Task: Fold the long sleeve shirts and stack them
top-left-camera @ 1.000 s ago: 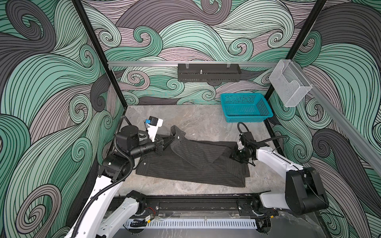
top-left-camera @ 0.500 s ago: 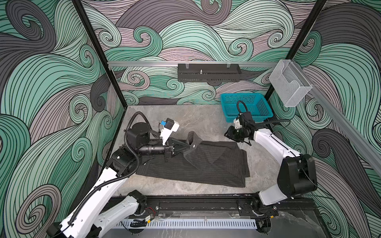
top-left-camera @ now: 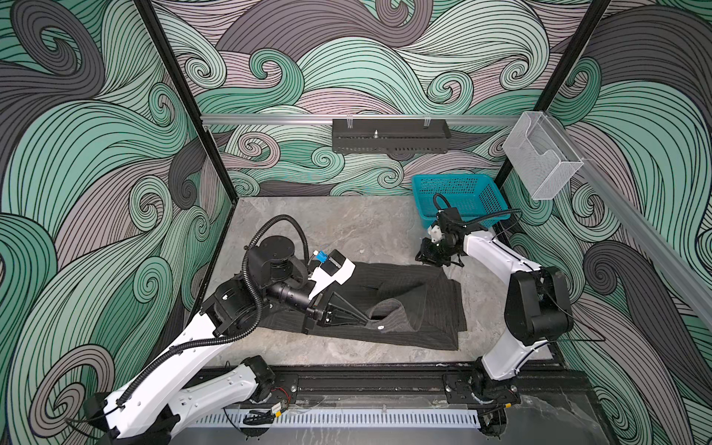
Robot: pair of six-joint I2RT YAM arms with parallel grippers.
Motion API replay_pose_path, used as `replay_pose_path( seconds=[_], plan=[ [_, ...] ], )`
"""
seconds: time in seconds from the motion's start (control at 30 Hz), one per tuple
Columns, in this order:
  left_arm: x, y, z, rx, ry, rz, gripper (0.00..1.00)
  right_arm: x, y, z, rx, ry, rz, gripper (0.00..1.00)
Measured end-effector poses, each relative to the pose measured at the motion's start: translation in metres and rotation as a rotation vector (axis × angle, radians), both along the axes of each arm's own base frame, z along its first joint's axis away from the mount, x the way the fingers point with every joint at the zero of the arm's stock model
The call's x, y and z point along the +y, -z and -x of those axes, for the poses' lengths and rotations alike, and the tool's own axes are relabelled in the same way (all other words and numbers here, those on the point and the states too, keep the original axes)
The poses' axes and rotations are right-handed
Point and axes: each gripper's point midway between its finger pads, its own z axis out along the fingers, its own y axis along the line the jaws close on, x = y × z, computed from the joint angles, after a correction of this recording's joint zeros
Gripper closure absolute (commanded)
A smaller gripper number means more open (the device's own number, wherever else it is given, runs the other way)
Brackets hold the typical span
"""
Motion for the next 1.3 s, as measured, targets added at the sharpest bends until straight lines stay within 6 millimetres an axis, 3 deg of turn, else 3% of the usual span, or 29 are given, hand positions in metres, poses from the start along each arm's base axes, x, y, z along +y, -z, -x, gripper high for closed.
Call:
replay_pose_path(
  seconds=[0.17,0.37,0.57,0.63,0.73,0.93,1.3],
  plan=[
    [0.002,0.002,0.01,-0.005,0.046,0.0,0.98,-0.005,0.033,0.017,0.099,-0.016,0.033,0.76],
    [0.004,0.007,0.004,-0.035,-0.029,-0.004,0.99,-0.011,0.06,0.049,0.191,-0.02,0.054,0.75],
    [0.0,0.017,-0.016,-0.068,-0.158,-0.01,1.0,-0.014,0.065,0.053,0.192,-0.02,0.071,0.56],
    [-0.001,0.016,-0.021,-0.077,-0.184,-0.009,1.0,-0.016,0.062,0.053,0.175,-0.008,0.077,0.48],
    [-0.002,0.015,-0.026,-0.088,-0.213,-0.004,0.99,-0.021,0.053,0.064,0.146,0.029,0.08,0.43],
    [-0.005,0.018,-0.034,-0.091,-0.242,-0.011,1.0,-0.028,0.037,0.087,0.108,0.114,0.054,0.46],
    [-0.007,0.019,-0.038,-0.09,-0.256,-0.017,1.0,-0.028,0.072,0.08,0.208,0.185,0.028,0.59]
  ],
)
